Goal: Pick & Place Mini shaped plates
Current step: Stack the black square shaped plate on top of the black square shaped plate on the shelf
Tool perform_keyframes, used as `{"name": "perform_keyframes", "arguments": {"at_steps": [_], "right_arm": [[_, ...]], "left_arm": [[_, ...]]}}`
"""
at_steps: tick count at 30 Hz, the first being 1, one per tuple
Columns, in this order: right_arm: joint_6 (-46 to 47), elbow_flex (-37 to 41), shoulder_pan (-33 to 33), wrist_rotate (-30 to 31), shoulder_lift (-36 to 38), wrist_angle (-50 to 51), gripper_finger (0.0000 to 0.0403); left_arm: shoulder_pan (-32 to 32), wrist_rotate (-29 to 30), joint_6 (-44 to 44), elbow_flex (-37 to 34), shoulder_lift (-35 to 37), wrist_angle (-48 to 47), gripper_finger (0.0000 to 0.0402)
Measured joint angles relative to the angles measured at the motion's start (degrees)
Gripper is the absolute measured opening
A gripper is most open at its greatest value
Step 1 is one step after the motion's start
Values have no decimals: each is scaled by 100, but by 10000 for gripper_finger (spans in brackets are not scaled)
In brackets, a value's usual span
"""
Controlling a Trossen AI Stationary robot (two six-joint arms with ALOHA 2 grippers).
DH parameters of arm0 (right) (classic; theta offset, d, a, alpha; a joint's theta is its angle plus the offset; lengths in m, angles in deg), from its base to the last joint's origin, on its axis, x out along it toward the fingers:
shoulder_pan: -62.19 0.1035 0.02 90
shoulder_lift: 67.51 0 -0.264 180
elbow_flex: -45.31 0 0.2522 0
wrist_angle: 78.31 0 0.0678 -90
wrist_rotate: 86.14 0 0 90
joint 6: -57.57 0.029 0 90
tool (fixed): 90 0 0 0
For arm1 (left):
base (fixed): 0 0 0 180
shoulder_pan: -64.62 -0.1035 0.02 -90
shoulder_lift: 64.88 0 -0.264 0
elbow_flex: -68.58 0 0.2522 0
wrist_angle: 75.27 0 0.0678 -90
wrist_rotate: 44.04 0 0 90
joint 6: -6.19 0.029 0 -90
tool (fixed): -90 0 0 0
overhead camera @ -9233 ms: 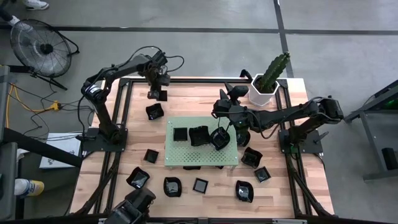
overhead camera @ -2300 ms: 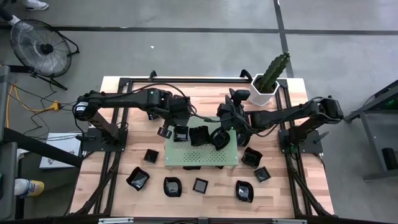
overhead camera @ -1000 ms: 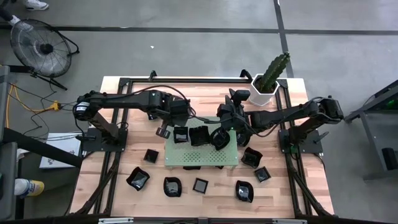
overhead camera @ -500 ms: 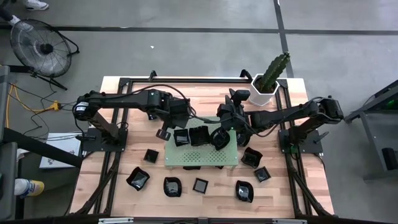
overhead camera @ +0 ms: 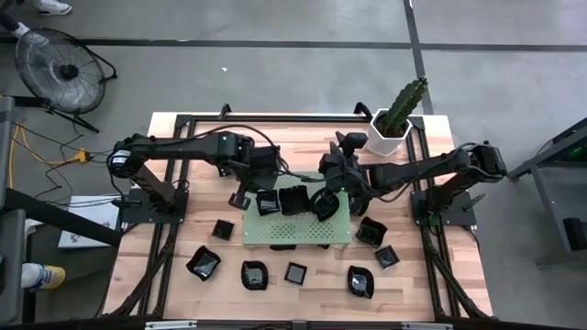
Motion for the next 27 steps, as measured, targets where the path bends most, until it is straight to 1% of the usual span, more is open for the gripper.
{"name": "perform_keyframes", "arguments": {"at_steps": [4,8,10,12,14,16,18,20,21,22,27], "right_arm": [[-493,0,312,-307,23,-641,197],[-1132,0,728,-490,137,-1577,197],[-1198,0,917,-869,258,-1864,197],[-1013,0,1080,-1475,375,-1892,197],[-711,0,1200,-2302,504,-1888,197],[-374,0,1284,-3427,605,-1903,197],[-118,-2,1320,-4720,630,-1932,197],[6,-2,1320,-5693,579,-1921,197],[18,-2,1318,-5980,523,-1932,197],[16,-2,1316,-6107,478,-1930,197],[-78,-2,1277,-6102,106,-2283,197]], "left_arm": [[-4,60,14,0,0,-17,0],[-4,61,17,0,0,-21,0],[-4,64,17,0,0,-23,0],[-4,63,17,0,0,-30,0],[-4,64,17,0,0,-46,0],[-4,64,19,0,0,-45,0],[-3,64,19,0,0,-46,0],[-4,64,20,0,0,-46,0],[-4,64,20,0,0,-44,0],[-4,66,20,0,0,-43,0],[-4,66,20,0,0,-43,0]]}}
